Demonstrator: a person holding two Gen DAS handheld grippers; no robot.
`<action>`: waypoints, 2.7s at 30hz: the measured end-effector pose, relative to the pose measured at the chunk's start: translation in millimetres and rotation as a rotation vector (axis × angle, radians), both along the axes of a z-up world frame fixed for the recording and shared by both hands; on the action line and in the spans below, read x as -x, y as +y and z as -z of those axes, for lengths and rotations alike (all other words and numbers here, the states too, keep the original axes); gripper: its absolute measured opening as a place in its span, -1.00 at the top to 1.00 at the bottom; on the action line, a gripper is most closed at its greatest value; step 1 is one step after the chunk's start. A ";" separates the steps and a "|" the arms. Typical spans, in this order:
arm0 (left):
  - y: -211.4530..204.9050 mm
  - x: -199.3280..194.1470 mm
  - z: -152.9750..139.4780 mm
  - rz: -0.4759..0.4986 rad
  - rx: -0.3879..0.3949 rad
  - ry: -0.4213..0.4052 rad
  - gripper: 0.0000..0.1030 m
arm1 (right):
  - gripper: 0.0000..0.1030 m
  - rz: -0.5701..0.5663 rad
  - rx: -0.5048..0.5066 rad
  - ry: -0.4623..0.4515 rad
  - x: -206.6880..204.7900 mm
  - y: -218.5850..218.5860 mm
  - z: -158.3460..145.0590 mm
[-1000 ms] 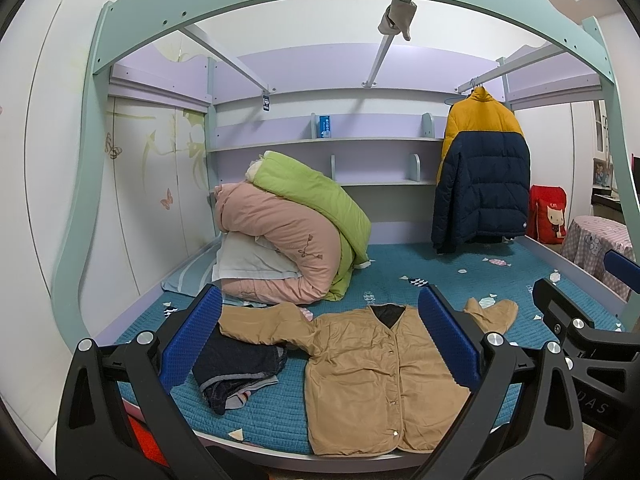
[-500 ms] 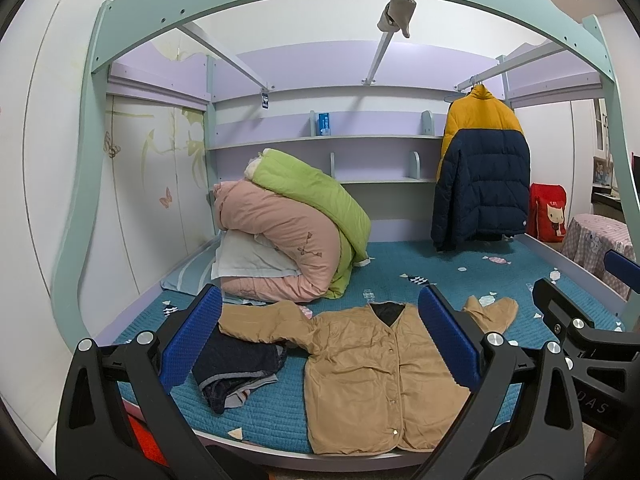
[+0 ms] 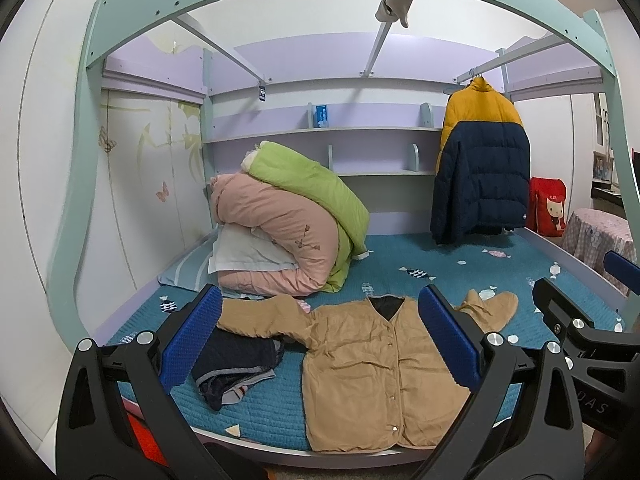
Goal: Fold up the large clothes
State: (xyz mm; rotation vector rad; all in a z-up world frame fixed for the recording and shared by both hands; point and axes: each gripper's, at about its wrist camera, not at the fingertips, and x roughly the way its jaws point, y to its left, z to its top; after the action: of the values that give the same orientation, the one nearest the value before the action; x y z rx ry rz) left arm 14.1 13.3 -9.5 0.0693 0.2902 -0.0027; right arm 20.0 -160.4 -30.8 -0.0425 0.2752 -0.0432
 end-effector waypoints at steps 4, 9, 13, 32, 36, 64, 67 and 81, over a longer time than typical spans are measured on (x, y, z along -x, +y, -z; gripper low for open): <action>-2.6 -8.4 4.8 -0.002 0.000 0.013 -0.91 | -0.86 0.003 -0.007 0.016 -10.0 -1.8 4.6; -6.6 -28.3 14.2 -0.003 -0.004 0.049 -0.91 | -0.86 0.009 -0.020 0.049 -29.5 -6.5 14.5; -11.8 -49.5 26.1 -0.004 -0.013 0.080 -0.91 | -0.86 0.013 -0.034 0.085 -50.7 -11.8 28.2; -2.6 -240.1 182.3 -0.003 -0.003 0.480 -0.91 | -0.86 0.037 -0.065 0.433 -222.2 -5.6 172.1; 33.6 -293.5 221.8 0.010 0.084 0.566 -0.91 | -0.86 0.021 -0.071 0.500 -266.8 9.3 205.1; 294.8 -485.4 333.4 -0.419 0.427 0.592 -0.40 | -0.86 -0.123 -0.064 0.639 -454.2 118.3 336.9; 301.1 -490.9 336.3 -0.424 0.417 0.600 0.41 | -0.86 -0.143 -0.108 0.631 -460.7 123.6 336.8; 271.5 -437.9 228.1 -0.230 0.427 0.294 0.70 | 0.86 -0.385 -0.293 0.875 -502.2 179.9 389.3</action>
State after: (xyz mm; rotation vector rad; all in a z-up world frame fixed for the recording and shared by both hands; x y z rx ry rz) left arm 452.0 284.8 -237.6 -0.3923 0.5844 0.1539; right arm 522.2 19.6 -420.0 0.1839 1.1398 0.4095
